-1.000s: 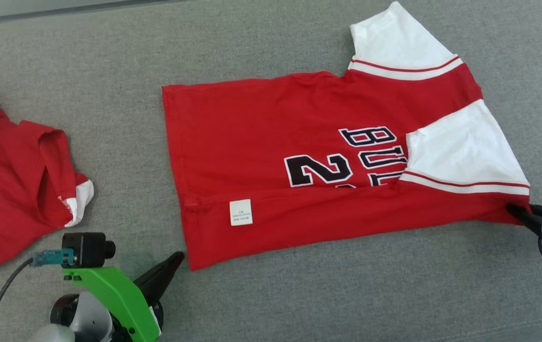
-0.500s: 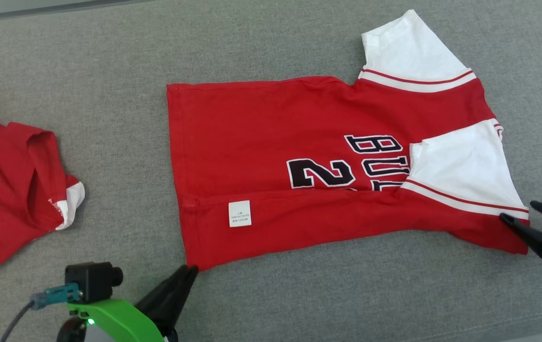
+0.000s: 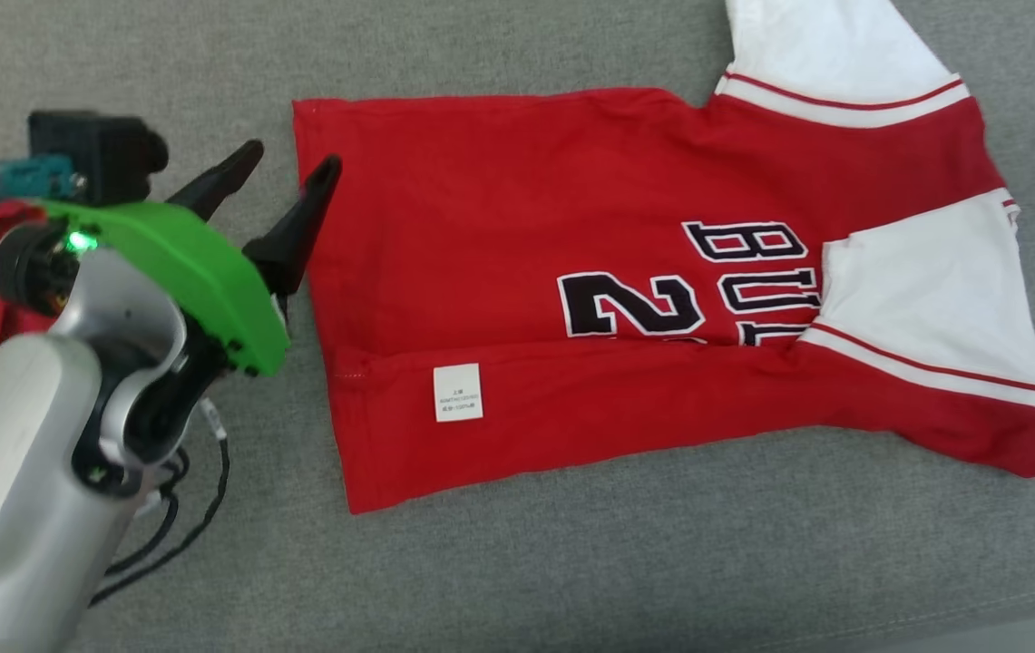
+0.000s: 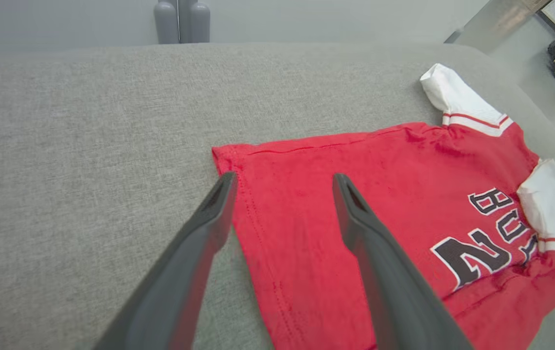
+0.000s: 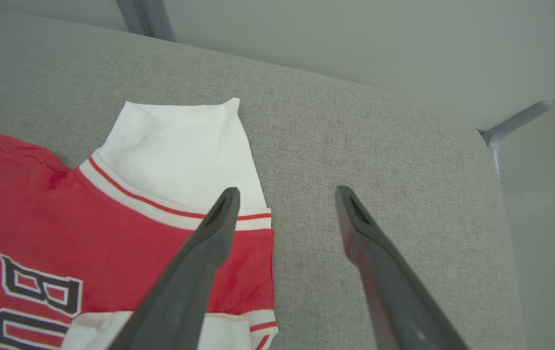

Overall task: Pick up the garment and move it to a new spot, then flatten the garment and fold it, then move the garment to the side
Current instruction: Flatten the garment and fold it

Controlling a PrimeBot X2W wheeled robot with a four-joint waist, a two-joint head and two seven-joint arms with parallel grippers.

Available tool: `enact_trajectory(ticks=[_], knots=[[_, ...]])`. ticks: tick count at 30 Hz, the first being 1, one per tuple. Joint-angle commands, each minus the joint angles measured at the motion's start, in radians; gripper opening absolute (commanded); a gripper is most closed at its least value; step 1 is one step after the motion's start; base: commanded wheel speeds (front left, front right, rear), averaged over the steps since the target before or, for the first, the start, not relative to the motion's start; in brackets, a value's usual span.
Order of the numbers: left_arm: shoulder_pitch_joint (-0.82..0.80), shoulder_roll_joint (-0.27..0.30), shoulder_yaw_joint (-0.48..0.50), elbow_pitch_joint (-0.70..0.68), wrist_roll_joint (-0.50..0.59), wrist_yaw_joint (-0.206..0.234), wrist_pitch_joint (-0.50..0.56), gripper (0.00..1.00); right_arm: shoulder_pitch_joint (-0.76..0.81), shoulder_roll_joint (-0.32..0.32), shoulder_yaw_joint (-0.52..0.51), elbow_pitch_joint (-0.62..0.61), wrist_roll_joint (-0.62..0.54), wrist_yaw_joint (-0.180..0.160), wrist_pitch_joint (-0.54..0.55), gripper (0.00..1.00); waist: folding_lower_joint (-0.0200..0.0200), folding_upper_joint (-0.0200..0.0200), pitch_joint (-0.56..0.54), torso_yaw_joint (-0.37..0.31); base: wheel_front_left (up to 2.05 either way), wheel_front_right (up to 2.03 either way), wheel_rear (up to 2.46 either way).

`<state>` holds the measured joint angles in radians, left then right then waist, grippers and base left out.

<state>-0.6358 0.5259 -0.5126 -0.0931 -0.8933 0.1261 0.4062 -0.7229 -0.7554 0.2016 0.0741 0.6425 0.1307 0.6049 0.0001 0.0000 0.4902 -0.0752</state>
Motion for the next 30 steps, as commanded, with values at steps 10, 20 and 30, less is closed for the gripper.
enact_trajectory(ticks=[10,20,30], knots=[[-0.289,-0.155,-0.113,0.334,0.062,-0.110,0.044,1.00,-0.300,0.157,0.097,0.345,-0.148,0.000,-0.029,1.00,-0.0001,0.0000,0.166,0.134,0.00,0.00,0.00],[-0.317,-0.204,-0.170,0.411,0.035,-0.190,0.075,1.00,-0.368,0.199,0.193,0.486,-0.125,0.002,-0.043,1.00,-0.0001,0.0000,0.179,0.150,0.00,0.00,0.00],[-0.320,-0.202,-0.172,0.421,-0.004,-0.230,0.055,0.00,-0.409,0.164,0.285,0.471,0.034,0.000,-0.156,0.00,-0.0001,0.0000,0.160,0.107,0.00,0.00,0.00]])
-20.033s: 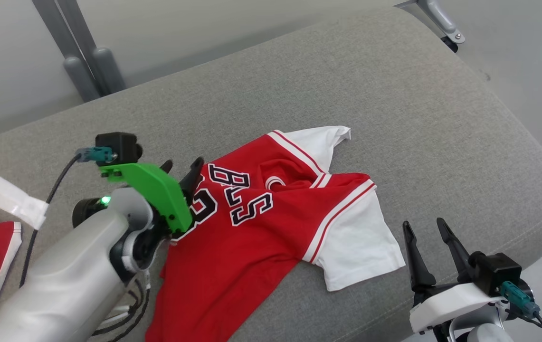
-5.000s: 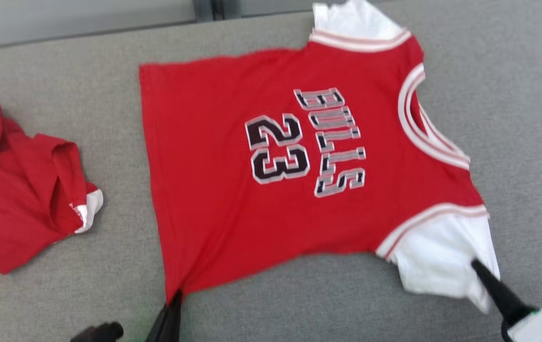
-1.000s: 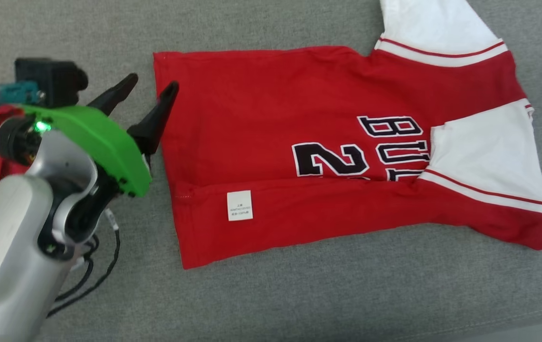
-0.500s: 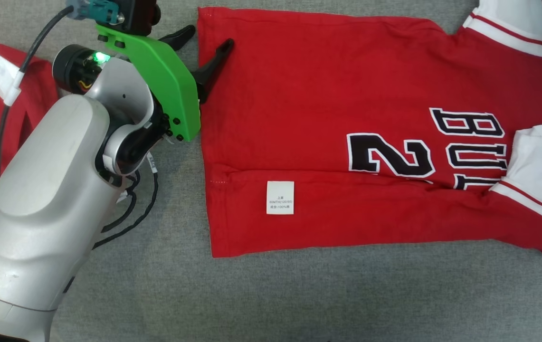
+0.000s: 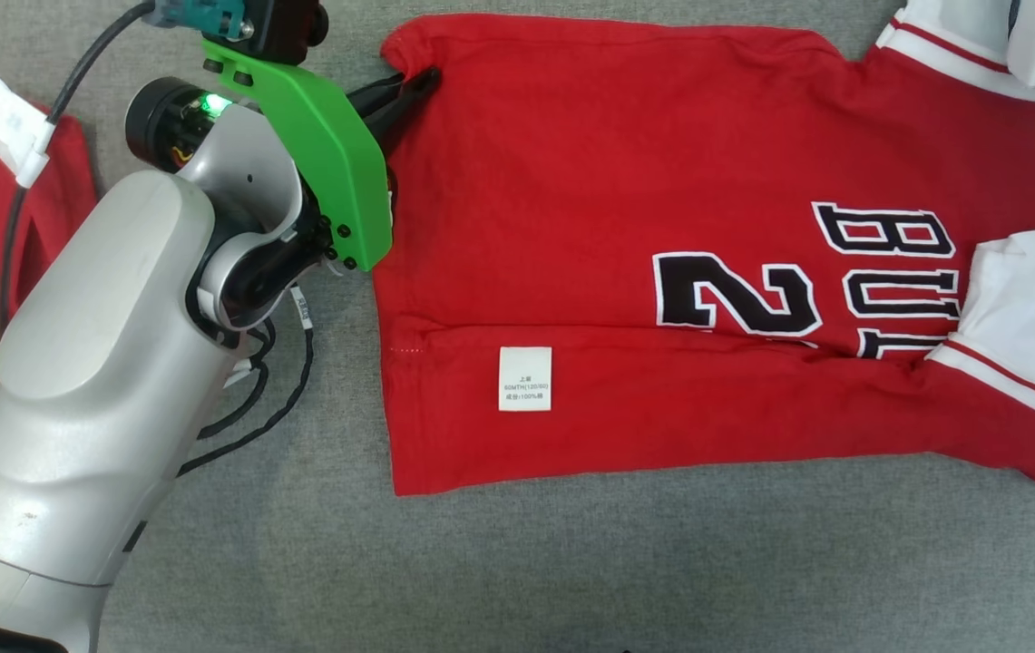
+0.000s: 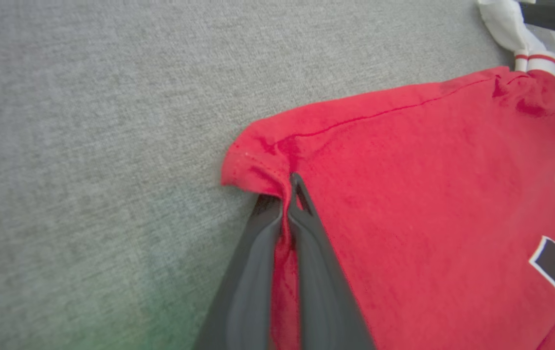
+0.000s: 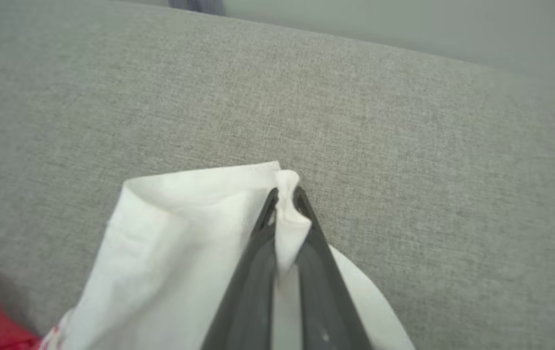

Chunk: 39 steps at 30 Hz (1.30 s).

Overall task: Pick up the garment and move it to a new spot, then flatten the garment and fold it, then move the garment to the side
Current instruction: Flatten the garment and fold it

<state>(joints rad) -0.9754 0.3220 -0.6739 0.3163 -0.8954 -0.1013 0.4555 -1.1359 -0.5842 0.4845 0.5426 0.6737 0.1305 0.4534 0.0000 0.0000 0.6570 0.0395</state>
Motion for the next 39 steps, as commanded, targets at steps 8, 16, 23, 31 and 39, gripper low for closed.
enact_trajectory(ticks=[8,16,23,31,39], knots=[[0.056,0.048,0.029,-0.019,-0.003,0.003,-0.067,0.00,0.040,-0.074,0.018,-0.062,0.114,0.001,-0.176,0.00,0.0000,0.0000,-0.073,-0.050,0.00,0.00,0.00],[0.198,0.074,0.072,-0.087,-0.008,0.030,-0.201,0.00,0.252,-0.140,0.031,-0.208,0.198,0.001,-0.387,0.00,0.0000,0.0000,-0.184,-0.101,0.00,0.00,0.00],[0.343,0.078,0.109,-0.155,-0.025,0.039,-0.339,0.00,0.477,-0.150,-0.018,-0.313,0.215,0.001,-0.511,0.00,0.0000,0.0000,-0.252,-0.132,0.00,0.00,0.00],[0.567,0.070,0.116,-0.144,-0.060,0.004,-0.521,0.25,0.768,-0.036,-0.059,-0.358,0.188,0.001,-0.590,0.00,0.0000,0.0000,-0.311,-0.164,0.00,0.00,0.00],[0.668,0.057,0.093,-0.057,-0.061,-0.023,-0.658,0.00,0.850,0.037,-0.067,-0.299,0.156,0.001,-0.609,0.00,0.0000,0.0000,-0.356,-0.177,0.00,0.00,0.00]])
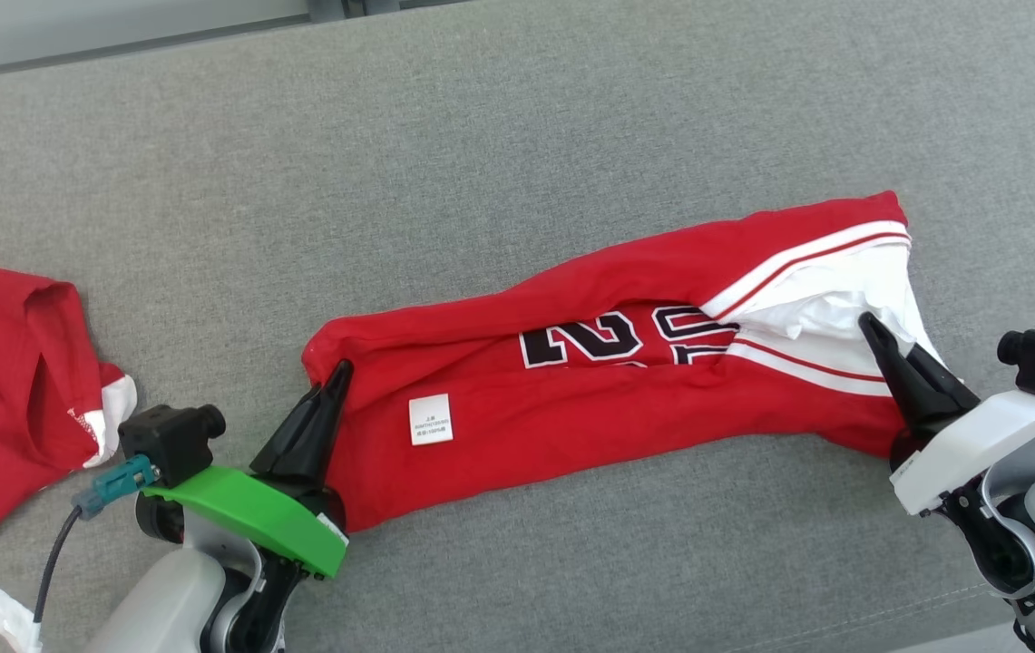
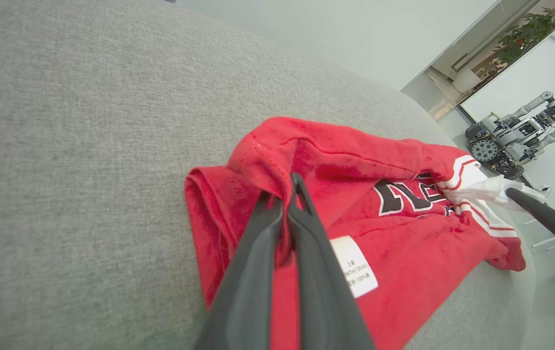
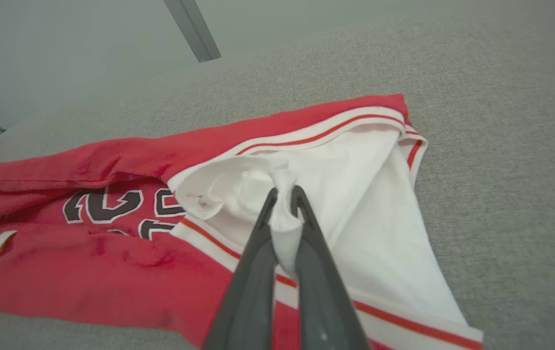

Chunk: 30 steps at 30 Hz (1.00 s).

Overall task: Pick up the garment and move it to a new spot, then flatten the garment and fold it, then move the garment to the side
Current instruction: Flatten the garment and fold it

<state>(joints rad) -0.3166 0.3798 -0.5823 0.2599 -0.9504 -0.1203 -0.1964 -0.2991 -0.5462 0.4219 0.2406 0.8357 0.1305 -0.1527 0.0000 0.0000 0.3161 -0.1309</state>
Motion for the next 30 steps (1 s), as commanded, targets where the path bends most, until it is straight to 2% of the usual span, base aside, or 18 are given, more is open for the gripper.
enact_trajectory(ticks=[1,8,10,11,12,17,20,23,25,28,30], knots=[[0.013,-0.003,-0.001,0.005,-0.006,-0.005,-0.016,0.00,0.016,-0.002,-0.008,0.004,-0.007,0.001,0.000,0.00,0.0000,0.0000,-0.021,-0.005,0.00,0.00,0.00],[0.021,-0.016,-0.030,0.021,0.031,-0.011,-0.055,0.00,0.042,-0.014,-0.028,0.009,-0.027,0.001,0.027,0.00,0.0000,0.0000,-0.060,0.001,0.00,0.00,0.00],[0.026,-0.012,-0.048,0.030,0.065,-0.011,-0.062,0.14,0.050,-0.014,-0.021,0.017,-0.044,0.001,0.044,0.03,0.0000,0.0000,-0.069,0.003,0.00,0.00,0.00],[0.028,-0.008,-0.057,0.036,0.087,-0.012,-0.062,0.39,0.052,-0.012,-0.020,0.026,-0.056,0.001,0.052,0.49,0.0000,0.0000,-0.073,0.003,0.00,0.00,0.00],[0.037,0.001,-0.082,0.054,0.137,-0.012,-0.066,1.00,0.056,-0.006,-0.023,0.052,-0.088,0.001,0.067,1.00,0.0000,0.0000,-0.084,0.005,0.00,0.00,0.00],[0.068,0.036,-0.125,0.093,0.238,-0.007,-0.069,1.00,0.072,-0.001,-0.064,0.079,-0.138,0.001,0.092,1.00,0.0000,0.0000,-0.112,0.009,0.00,0.00,0.00],[0.096,0.067,-0.120,0.088,0.321,0.032,-0.069,1.00,0.083,-0.010,-0.102,0.058,-0.146,0.001,0.111,1.00,0.0000,0.0000,-0.121,0.010,0.00,0.00,0.00],[0.123,0.084,-0.064,0.038,0.403,0.093,-0.070,1.00,0.086,-0.016,-0.156,0.044,-0.156,0.001,0.135,1.00,0.0000,0.0000,-0.121,0.013,0.00,0.00,0.00],[0.157,0.067,0.002,-0.020,0.448,0.151,-0.069,1.00,0.072,-0.017,-0.195,0.042,-0.183,0.001,0.161,1.00,0.0000,0.0000,-0.113,0.017,0.00,0.00,0.00],[0.210,0.026,0.104,-0.115,0.508,0.224,-0.069,1.00,0.029,0.015,-0.232,0.057,-0.220,0.001,0.224,1.00,0.0000,0.0000,-0.093,0.027,0.00,0.00,0.00],[0.241,-0.013,0.159,-0.169,0.548,0.245,-0.069,1.00,-0.005,0.036,-0.248,0.084,-0.246,0.001,0.268,1.00,0.0000,0.0000,-0.076,0.041,0.00,0.00,0.00]])
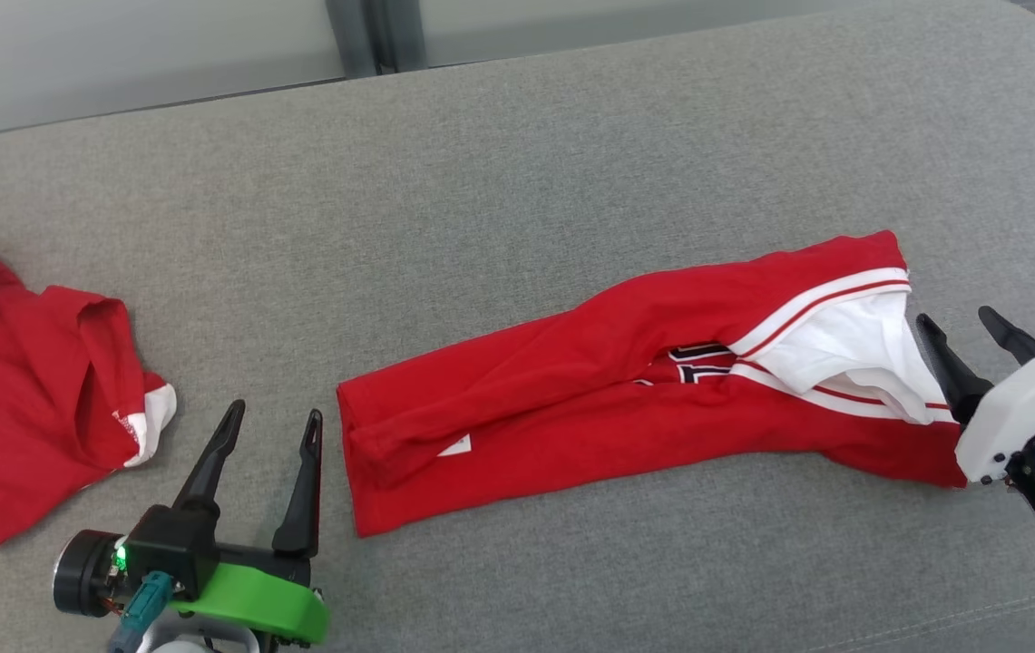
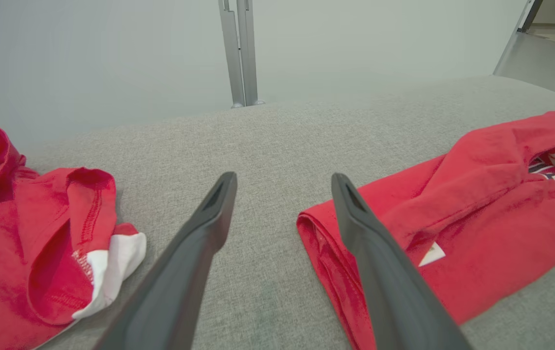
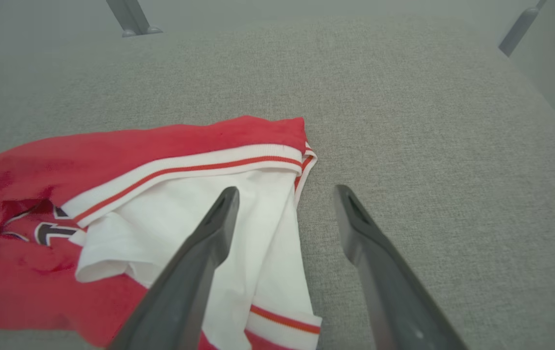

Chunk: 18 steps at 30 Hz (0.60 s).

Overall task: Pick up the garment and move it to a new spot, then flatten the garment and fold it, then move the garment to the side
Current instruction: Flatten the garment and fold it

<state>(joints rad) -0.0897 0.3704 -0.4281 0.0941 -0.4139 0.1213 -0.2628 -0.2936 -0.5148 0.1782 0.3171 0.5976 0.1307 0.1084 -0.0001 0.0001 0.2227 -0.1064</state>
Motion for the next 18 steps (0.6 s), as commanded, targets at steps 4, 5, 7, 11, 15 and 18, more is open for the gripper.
enact_trajectory(ticks=[4,5,7,11,15,18], knots=[[0.059,-0.091,0.077,-0.060,0.080,0.002,-0.002,1.00,-0.079,0.050,-0.021,0.098,-0.057,0.000,0.098,1.00,0.0001,-0.0001,0.052,0.053,0.00,0.00,0.00],[0.067,-0.118,0.092,-0.070,0.094,-0.006,-0.002,1.00,-0.093,0.056,-0.020,0.130,-0.080,0.000,0.123,1.00,0.0001,-0.0001,0.058,0.064,0.00,0.00,0.00],[0.081,-0.155,0.115,-0.082,0.125,-0.021,-0.002,1.00,-0.115,0.069,-0.030,0.182,-0.108,0.000,0.158,1.00,0.0001,-0.0001,0.068,0.083,0.00,0.00,0.00],[0.112,-0.224,0.166,-0.092,0.167,-0.058,-0.003,1.00,-0.138,0.104,-0.050,0.270,-0.113,0.000,0.205,1.00,0.0001,-0.0001,0.076,0.110,0.00,0.00,0.00],[0.136,-0.268,0.215,-0.099,0.198,-0.106,-0.003,1.00,-0.120,0.167,-0.031,0.314,-0.010,0.005,0.280,1.00,0.0001,-0.0001,0.064,0.128,0.00,0.00,0.00],[0.150,-0.290,0.238,-0.093,0.212,-0.134,-0.003,1.00,-0.084,0.187,0.008,0.251,0.153,0.007,0.316,0.00,0.0001,-0.0001,0.048,0.133,0.00,0.00,0.00]])
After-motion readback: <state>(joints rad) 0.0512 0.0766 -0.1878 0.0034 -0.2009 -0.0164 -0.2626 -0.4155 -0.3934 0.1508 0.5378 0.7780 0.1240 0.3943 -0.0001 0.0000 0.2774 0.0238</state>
